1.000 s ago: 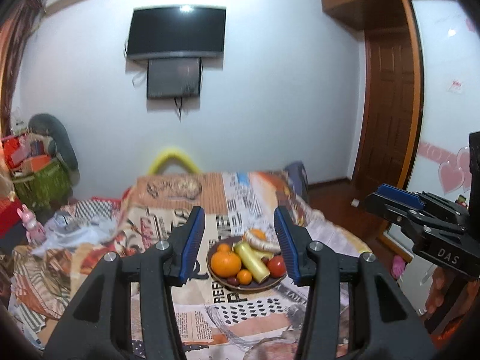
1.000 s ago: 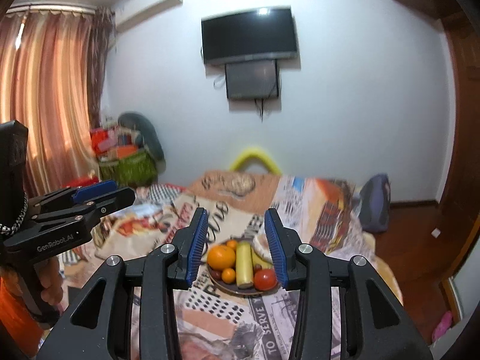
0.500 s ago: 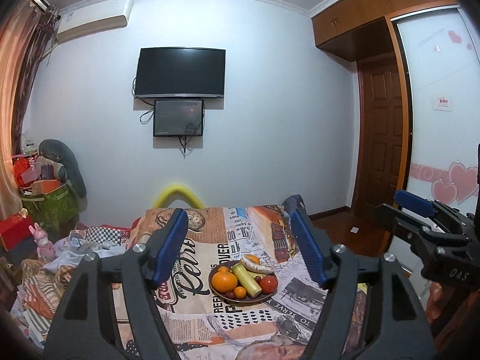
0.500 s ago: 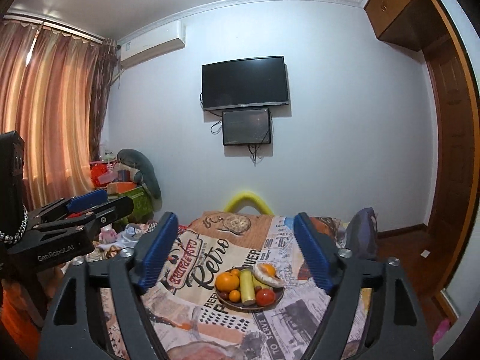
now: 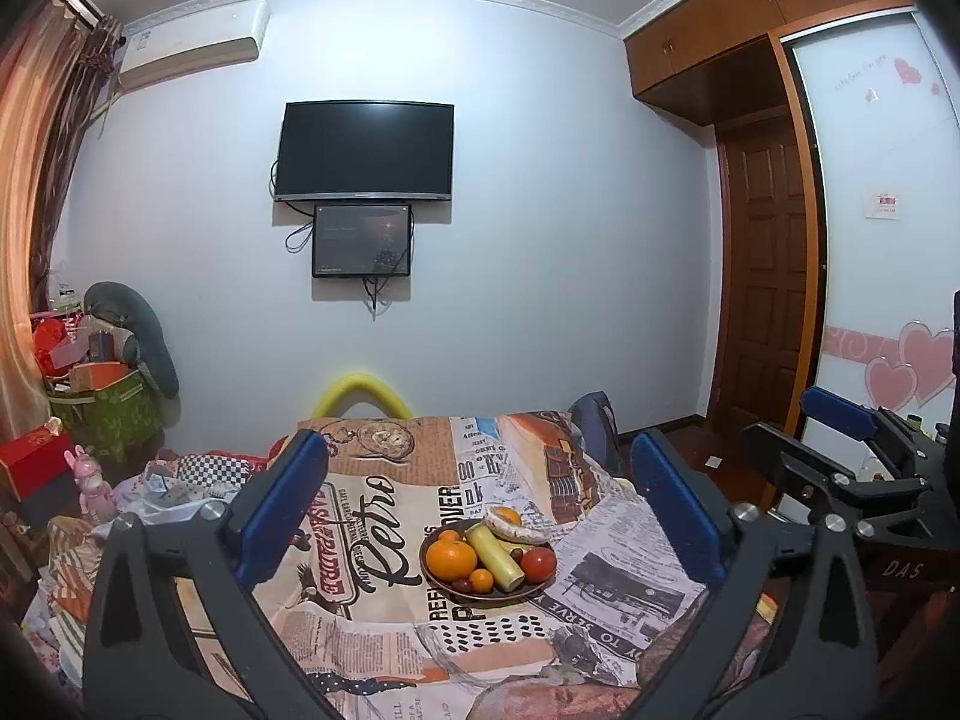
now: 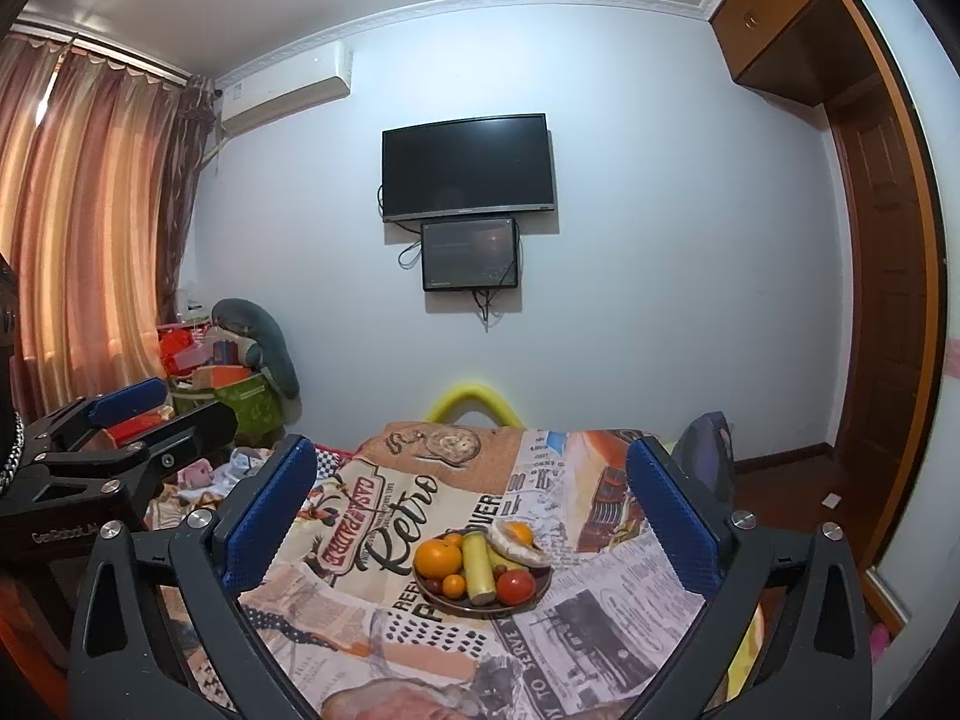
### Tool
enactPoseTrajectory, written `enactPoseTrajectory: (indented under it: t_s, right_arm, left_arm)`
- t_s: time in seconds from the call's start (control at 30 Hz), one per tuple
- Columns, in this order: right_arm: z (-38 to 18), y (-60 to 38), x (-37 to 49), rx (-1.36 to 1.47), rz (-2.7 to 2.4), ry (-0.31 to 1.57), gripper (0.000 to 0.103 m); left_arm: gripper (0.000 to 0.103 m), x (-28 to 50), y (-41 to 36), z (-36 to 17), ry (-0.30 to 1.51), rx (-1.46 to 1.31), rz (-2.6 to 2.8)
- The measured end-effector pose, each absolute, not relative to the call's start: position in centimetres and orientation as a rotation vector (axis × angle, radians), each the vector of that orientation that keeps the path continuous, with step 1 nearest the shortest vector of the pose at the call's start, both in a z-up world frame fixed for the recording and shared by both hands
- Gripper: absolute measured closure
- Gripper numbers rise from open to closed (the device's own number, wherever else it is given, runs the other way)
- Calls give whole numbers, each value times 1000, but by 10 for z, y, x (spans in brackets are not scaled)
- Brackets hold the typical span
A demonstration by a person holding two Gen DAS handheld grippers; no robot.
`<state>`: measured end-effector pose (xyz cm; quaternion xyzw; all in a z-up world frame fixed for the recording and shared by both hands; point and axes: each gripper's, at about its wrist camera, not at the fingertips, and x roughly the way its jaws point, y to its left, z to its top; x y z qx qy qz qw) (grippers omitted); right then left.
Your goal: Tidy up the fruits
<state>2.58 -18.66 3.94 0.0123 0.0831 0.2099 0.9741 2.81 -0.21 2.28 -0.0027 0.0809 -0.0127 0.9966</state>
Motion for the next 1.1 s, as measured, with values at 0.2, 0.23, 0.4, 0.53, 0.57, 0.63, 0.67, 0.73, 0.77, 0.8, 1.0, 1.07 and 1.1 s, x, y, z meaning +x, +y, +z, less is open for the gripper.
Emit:
enactPoseTrajectory:
  t_s: [0.2,0.23,0.4,0.53,0.57,0.63,0.67,0.73,0.77,0.8,1.0,1.07,1.1]
  right_arm:
    - [38,-188,24,26,425,169,0]
    - [38,-187,24,26,424,169,0]
    - [39,-187,24,27,422,170,0]
    - [38,-187,24,26,419,173,0]
    - [38,-187,23,26,419,173,0]
    - [39,-187,23,25,417,175,0]
    - [39,-187,23,24,418,176,0]
    - [40,-186,23,21,417,177,0]
    - [40,-186,23,21,417,177,0]
    - [41,-186,22,21,419,177,0]
    - [41,-185,23,24,420,177,0]
    - [41,-185,23,27,421,179,0]
    - [40,-185,23,28,422,180,0]
  left_arm:
    - [0,29,0,21,171,-6,-25]
    - [0,29,0,21,173,-6,-24]
    - [0,32,2,19,182,-12,-23]
    - [0,32,3,19,183,-11,-22]
    - [0,32,3,19,183,-12,-22]
    - [0,32,3,19,183,-12,-22]
    - [0,32,3,19,183,-13,-22]
    - [0,33,3,18,184,-15,-23]
    - [0,33,2,18,185,-16,-22]
    - [0,34,2,18,186,-17,-22]
    - [0,35,3,18,189,-18,-25]
    - [0,34,3,18,187,-18,-26]
    - [0,34,3,18,188,-19,-26]
